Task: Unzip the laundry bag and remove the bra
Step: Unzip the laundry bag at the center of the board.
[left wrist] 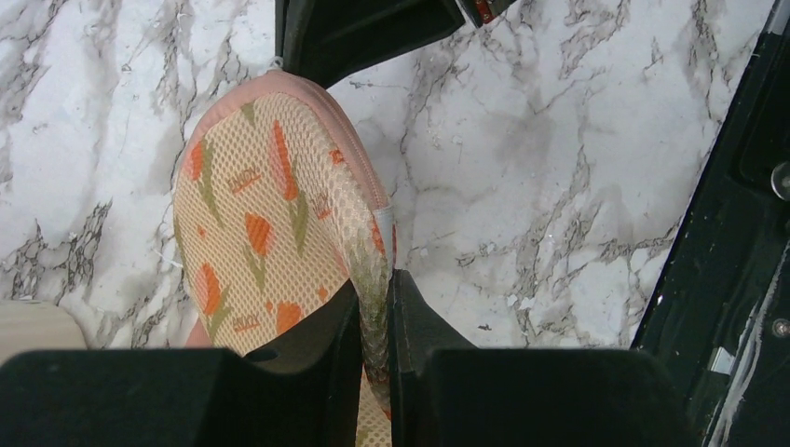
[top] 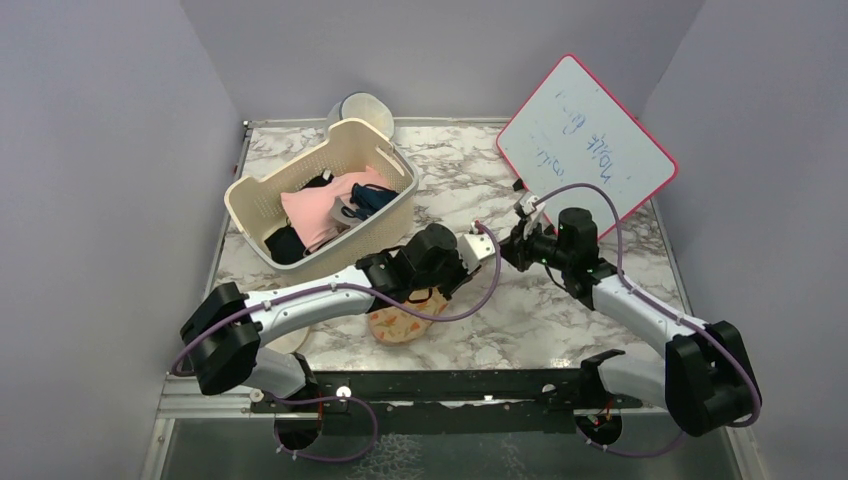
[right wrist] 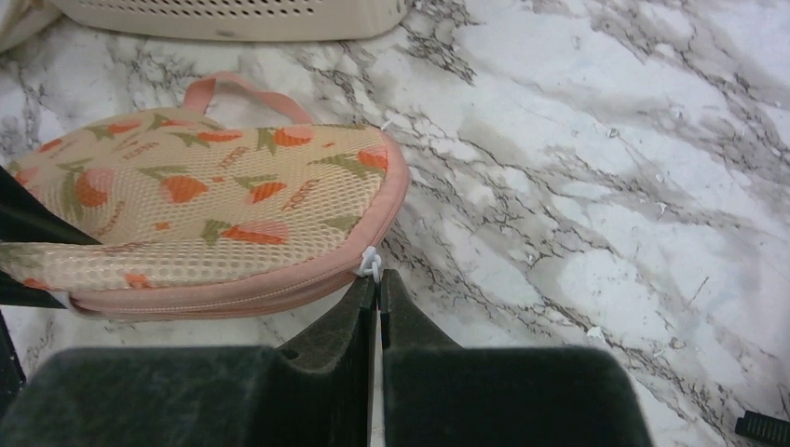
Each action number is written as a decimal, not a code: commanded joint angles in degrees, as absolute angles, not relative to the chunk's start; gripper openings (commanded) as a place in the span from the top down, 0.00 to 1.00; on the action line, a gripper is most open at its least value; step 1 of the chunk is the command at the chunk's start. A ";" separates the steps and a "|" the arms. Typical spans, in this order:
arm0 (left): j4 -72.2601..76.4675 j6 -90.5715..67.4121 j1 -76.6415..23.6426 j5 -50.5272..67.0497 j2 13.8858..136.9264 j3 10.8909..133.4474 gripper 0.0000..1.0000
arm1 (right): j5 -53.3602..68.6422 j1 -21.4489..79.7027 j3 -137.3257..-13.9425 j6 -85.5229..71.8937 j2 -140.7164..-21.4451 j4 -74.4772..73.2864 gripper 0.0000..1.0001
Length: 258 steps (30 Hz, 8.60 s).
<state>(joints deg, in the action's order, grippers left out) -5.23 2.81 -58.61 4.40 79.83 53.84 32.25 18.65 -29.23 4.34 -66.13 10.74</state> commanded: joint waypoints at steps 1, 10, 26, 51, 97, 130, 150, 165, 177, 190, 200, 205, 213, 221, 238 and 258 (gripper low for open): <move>-5.34 2.15 -59.46 5.91 78.40 52.88 1.00 | 30.08 17.22 -30.59 4.14 -67.39 14.85 0.99; -4.04 0.04 -59.50 -1.05 85.55 58.24 0.98 | 26.23 17.05 -25.53 1.62 -56.85 15.08 0.99; -2.92 -11.41 -60.27 8.98 85.62 63.87 0.25 | 29.97 17.05 -21.06 3.55 -37.76 4.36 0.99; -9.68 -10.91 -60.44 2.91 92.27 72.42 1.00 | 23.77 17.01 -24.24 3.03 -38.88 -0.94 0.99; -11.70 -15.40 -64.64 1.66 96.89 74.88 0.48 | 34.87 17.05 -18.26 2.16 -40.43 9.95 0.99; -8.31 -6.90 -63.39 -0.36 87.55 61.89 1.00 | 29.10 17.05 -20.19 2.90 -42.87 7.34 0.99; -6.81 -1.18 -66.00 6.11 81.37 53.65 1.00 | 31.45 17.05 -21.30 2.17 -57.99 21.58 0.99; -2.00 -6.04 -66.02 -0.80 84.30 53.98 0.53 | 35.98 17.05 -15.14 -3.04 -42.63 17.32 0.99; -3.19 -12.15 -65.81 -1.88 83.96 61.61 0.34 | 36.62 17.05 -16.48 -1.98 -42.74 16.26 0.99; -8.76 -10.56 -65.50 -10.00 88.81 68.61 0.61 | 36.97 17.05 -16.99 -1.97 -42.02 15.87 0.99; -10.40 -9.24 -65.48 -8.51 88.77 69.65 0.99 | 36.90 17.05 -17.43 -2.33 -42.17 14.94 0.99; -10.19 -5.02 -65.48 -6.66 85.75 66.01 1.00 | 34.72 17.05 -18.99 -1.16 -43.44 11.68 0.99; -10.42 2.16 -65.57 -3.91 78.36 59.51 1.00 | 28.55 17.05 -21.52 -0.44 -46.41 8.61 0.99; -13.09 2.89 -65.61 -5.17 76.67 56.77 1.00 | 22.88 16.97 -24.67 1.42 -52.61 10.01 0.99; -16.33 -0.81 -65.57 -11.06 68.59 50.74 1.00 | 29.95 16.71 -24.96 1.29 -57.94 17.99 0.99; -8.50 -15.11 -61.88 -10.51 85.53 65.30 0.41 | 38.28 16.79 -19.86 -1.06 -51.60 18.73 0.99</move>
<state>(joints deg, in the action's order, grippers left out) -6.94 -12.21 -63.64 -8.38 81.43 61.06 35.79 17.12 -20.45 -0.23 -52.60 16.32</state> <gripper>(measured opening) 0.632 0.009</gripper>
